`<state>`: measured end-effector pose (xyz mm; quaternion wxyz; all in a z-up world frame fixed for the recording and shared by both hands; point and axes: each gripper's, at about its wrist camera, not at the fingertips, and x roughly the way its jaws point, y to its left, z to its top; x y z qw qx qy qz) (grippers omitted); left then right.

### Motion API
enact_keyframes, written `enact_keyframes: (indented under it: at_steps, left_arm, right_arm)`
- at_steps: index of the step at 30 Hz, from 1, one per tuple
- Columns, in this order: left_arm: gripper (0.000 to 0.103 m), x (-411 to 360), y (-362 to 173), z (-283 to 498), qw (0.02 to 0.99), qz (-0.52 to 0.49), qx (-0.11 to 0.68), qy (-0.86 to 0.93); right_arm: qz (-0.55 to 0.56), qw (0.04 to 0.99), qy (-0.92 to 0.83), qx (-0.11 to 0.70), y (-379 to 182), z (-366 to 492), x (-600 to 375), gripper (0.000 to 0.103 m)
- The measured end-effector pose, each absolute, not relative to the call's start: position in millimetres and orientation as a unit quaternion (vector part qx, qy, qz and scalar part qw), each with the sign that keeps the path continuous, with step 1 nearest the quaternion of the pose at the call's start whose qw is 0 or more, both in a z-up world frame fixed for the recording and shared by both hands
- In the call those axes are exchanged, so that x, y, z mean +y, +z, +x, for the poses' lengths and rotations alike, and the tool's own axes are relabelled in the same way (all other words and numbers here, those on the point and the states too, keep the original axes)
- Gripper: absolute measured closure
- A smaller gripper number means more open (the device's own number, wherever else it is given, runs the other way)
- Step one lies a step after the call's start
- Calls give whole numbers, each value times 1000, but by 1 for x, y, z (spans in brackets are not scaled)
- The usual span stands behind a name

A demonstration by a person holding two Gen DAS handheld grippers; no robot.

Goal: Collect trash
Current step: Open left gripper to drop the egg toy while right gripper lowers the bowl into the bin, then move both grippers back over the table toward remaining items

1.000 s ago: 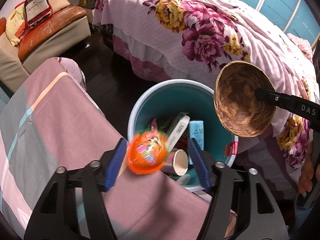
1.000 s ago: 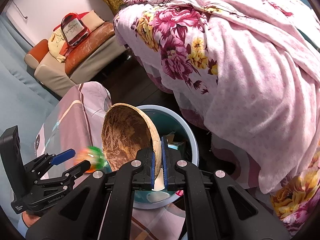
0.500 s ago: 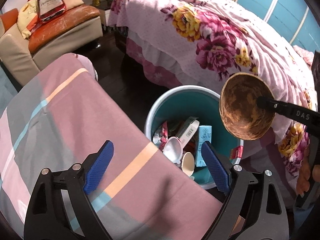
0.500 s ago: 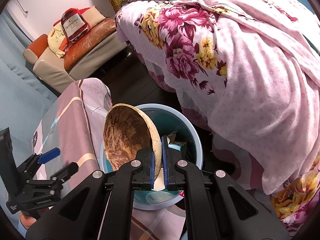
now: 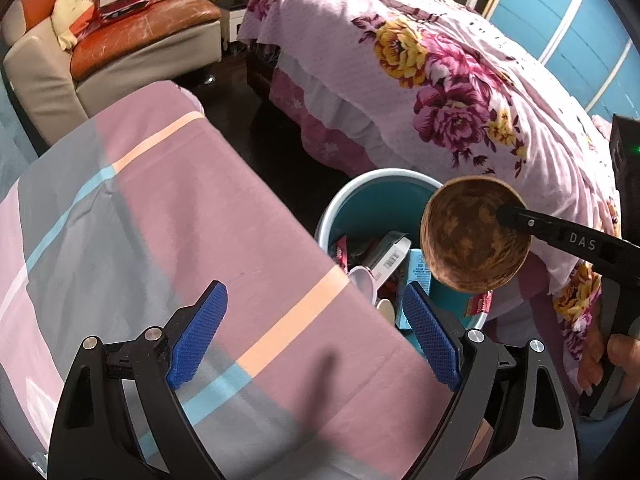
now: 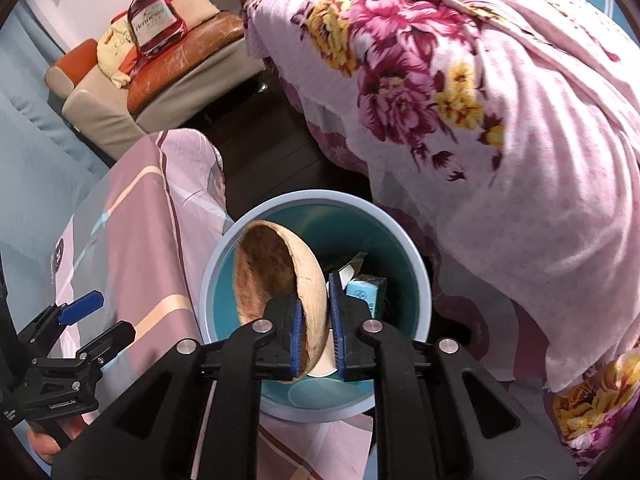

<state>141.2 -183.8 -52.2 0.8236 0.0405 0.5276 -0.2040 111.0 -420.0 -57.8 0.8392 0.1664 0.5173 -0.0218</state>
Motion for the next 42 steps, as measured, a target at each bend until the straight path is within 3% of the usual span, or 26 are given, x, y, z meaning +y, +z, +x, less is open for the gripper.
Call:
enact_keyframes:
  at_steps: [4,6,11,15,33,42]
  left_arm:
    - [13,-175,-54,144,823,31,530,-203]
    - [13,-172,-55,145,823,27,531,-203]
    - [13,-163,-57,143,821,20,533,-203]
    - [13,-158,-56,140,821,16,533,-204]
    - [13,-110,-27,101,840,-2,505,-197]
    - [6,-66,-11,66,856,0,485,-178]
  right_arm:
    - [170,836,-17,521,-62,117,-413,76]
    - [169,837,-19,520,-62,118,-411,57]
    - [169,838,-28,519,-59,116,-407,38]
    - [171,835,-29,522,-56,115,-404,30]
    - [128,840,-12,527,-27,84,-352,26]
    - [86,843,18,531,-9,64,-299,25]
